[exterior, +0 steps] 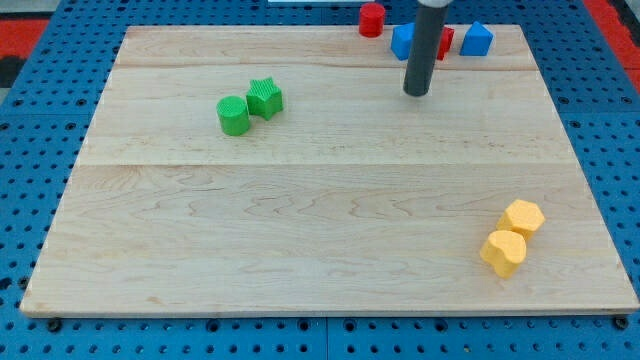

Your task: Place yellow hexagon above yellow heart

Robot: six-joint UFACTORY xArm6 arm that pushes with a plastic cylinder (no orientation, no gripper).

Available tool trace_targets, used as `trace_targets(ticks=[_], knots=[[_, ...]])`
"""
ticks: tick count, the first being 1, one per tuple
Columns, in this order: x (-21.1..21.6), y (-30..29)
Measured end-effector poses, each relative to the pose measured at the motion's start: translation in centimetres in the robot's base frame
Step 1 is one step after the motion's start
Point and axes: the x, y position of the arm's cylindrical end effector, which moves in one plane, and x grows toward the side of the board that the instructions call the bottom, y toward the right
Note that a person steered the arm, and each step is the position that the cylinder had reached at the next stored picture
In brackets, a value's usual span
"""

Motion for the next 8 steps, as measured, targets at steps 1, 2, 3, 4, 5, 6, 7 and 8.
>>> trace_targets(ticks=[1,2,3,4,5,6,7,8], knots=[[0.3,-0.3],[2.5,1.3],[6.7,7.0],[8.6,11.9],[16.7,12.8],[19.8,12.2],[19.6,5.1],[18.4,-1.2]])
